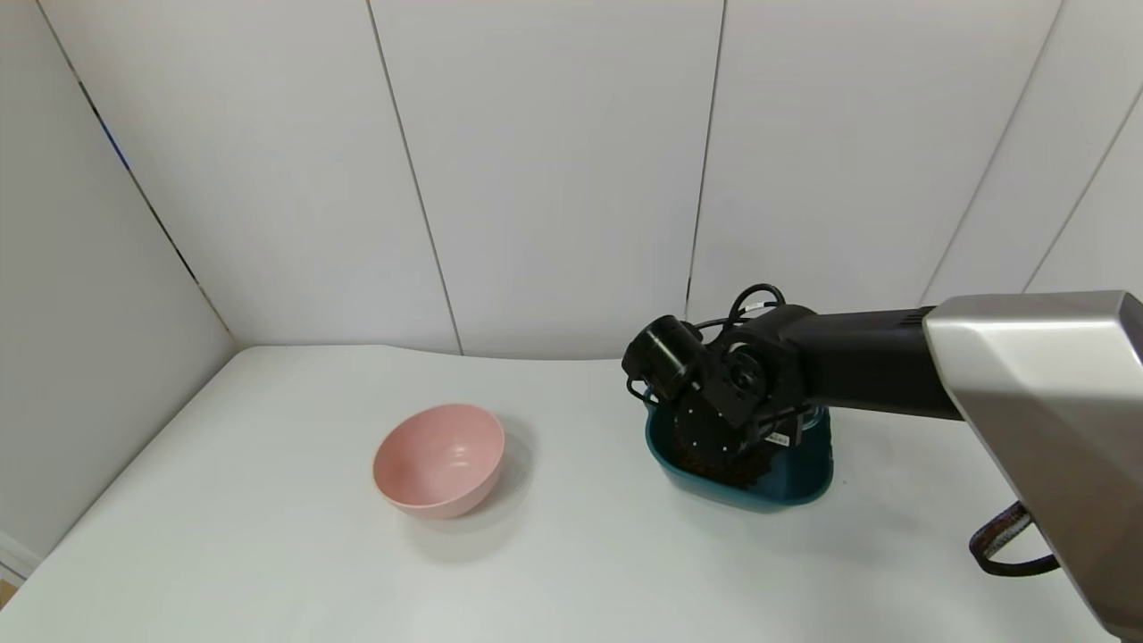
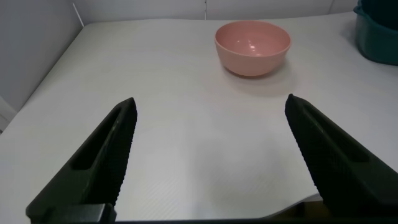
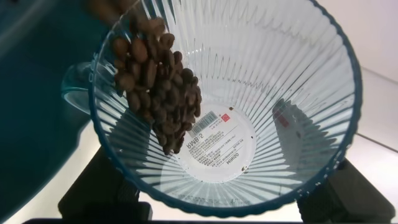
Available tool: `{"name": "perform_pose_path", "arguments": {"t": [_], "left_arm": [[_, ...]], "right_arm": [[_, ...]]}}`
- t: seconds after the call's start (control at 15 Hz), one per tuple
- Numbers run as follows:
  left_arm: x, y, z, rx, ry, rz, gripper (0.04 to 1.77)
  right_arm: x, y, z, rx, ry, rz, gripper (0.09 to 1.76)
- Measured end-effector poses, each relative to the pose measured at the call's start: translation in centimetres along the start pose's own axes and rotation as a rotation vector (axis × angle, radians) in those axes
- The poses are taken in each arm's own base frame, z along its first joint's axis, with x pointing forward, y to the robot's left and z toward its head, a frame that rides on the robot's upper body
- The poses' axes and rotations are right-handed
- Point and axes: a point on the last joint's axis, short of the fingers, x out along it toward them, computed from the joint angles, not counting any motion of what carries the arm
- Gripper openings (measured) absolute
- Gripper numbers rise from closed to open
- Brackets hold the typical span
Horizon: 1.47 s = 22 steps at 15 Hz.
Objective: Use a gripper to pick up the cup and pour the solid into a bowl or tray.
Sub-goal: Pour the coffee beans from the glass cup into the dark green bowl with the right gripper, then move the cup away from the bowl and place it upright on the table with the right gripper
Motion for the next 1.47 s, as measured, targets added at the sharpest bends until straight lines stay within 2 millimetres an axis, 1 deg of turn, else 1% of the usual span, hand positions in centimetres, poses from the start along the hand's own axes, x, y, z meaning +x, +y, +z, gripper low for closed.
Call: {"name": "perform_pose_path", "arguments": {"t": [0.2,0.4,0.6,0.8,1.07,1.47], "left_arm": [[0.0,0.0,0.0,0.0,0.0,0.0,1.72],[0.0,0.0,0.0,0.0,0.0,0.0,1.72],[0.0,0.0,0.0,0.0,0.0,0.0,1.72],[0.0,0.0,0.0,0.0,0.0,0.0,1.72],[0.0,0.0,0.0,0.0,0.0,0.0,1.72],[0.0,0.0,0.0,0.0,0.0,0.0,1.72]], "right_arm": [[0.3,-0.8,-0.6,0.022,0.003,0.008,1.34],[0.9,-2.1,-1.5,0.07,-0.004,0.042,1.34],[1.3,-3.0,-2.2,0.153,-0.023,0.087,1.34],[1.4,-3.4,-2.9,0.238,-0.056,0.159,1.34],[1.5,-4.3,-4.1,0.375,-0.108,0.282,1.34],[0.6,-7.2,-6.4,0.675,-0.198,0.462,1.34]]}}
